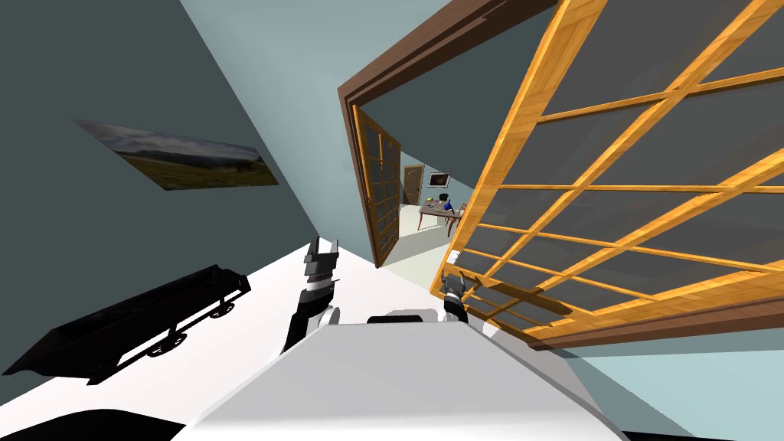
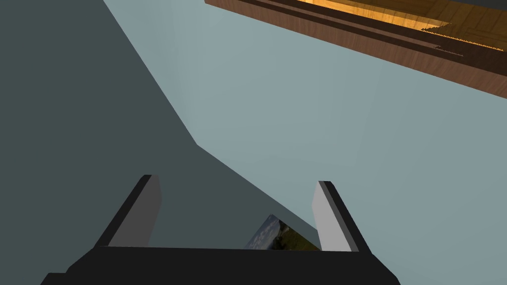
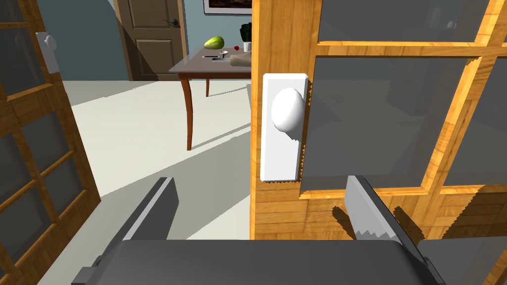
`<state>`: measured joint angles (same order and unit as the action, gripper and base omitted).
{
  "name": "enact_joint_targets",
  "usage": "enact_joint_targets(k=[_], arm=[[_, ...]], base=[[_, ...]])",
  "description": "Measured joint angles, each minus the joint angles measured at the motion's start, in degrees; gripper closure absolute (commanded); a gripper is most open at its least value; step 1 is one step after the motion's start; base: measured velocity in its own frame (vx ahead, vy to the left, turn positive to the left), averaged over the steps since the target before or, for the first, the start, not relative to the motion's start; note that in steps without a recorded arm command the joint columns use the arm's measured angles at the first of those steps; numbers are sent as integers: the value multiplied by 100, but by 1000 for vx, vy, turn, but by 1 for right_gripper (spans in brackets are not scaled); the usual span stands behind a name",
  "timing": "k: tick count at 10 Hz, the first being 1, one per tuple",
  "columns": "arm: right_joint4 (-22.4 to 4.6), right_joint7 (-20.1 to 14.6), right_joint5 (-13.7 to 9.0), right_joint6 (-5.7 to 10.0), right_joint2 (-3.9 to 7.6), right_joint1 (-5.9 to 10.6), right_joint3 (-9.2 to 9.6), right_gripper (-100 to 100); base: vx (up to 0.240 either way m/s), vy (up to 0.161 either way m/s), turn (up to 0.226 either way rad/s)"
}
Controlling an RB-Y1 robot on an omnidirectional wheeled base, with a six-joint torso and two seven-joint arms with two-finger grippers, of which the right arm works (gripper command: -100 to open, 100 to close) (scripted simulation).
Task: Push the door open
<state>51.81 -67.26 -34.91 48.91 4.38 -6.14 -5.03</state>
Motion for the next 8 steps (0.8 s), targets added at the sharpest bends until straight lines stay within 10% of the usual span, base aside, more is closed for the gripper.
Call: enact_joint_targets(k=[8], arm=[[16, -16, 0, -18, 6, -9, 11, -100]], base=[[3, -3, -10]])
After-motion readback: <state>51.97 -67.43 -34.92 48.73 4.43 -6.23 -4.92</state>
